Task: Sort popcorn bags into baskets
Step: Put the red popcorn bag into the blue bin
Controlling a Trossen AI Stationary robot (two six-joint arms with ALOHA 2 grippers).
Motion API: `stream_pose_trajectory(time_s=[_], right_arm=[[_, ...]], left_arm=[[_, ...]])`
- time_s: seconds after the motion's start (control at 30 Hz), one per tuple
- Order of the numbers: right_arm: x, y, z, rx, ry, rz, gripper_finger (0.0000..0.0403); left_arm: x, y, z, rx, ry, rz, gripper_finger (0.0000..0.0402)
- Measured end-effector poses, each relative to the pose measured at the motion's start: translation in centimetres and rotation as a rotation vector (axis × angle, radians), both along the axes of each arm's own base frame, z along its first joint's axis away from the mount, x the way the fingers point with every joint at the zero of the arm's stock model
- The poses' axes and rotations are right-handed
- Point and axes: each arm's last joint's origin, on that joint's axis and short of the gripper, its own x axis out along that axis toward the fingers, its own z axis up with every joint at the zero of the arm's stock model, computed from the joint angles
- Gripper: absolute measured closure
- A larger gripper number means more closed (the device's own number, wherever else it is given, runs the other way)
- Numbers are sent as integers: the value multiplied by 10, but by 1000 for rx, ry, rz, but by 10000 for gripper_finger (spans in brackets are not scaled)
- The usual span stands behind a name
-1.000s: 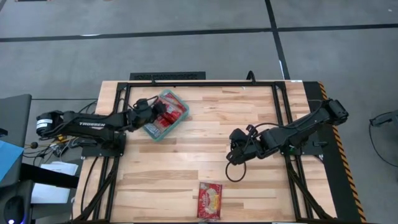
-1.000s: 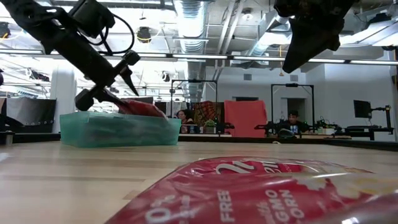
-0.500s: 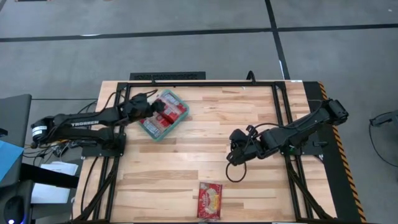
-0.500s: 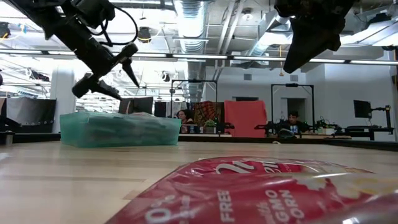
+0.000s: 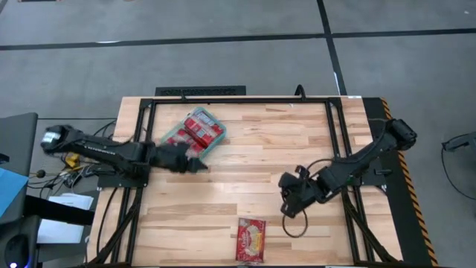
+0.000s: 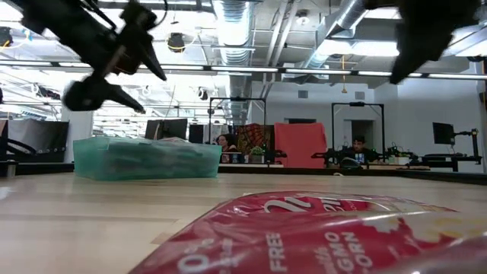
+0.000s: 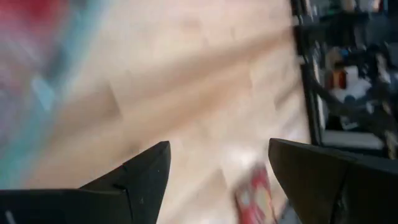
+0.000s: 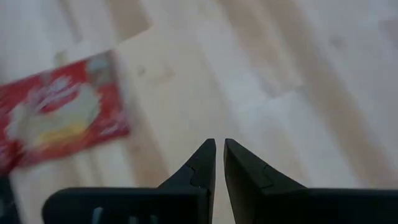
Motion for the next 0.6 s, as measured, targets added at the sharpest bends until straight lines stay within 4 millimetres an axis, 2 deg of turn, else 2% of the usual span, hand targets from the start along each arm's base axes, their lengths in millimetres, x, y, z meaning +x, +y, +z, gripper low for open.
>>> stream_pose_trajectory(time_s=[0.17, 0.27, 0.5, 0.6], right_arm=[[-10, 25, -16, 91, -55, 113, 343], [-11, 37, -28, 133, -114, 154, 343], [5, 61, -62, 154, -135, 317, 361], [13, 72, -80, 195, -131, 373, 378]], left_arm=[[9, -57, -13, -82, -25, -46, 143], [17, -84, -26, -110, -56, -46, 143], [47, -126, -65, -202, -115, -75, 143], [64, -142, -76, -226, -80, -135, 143]])
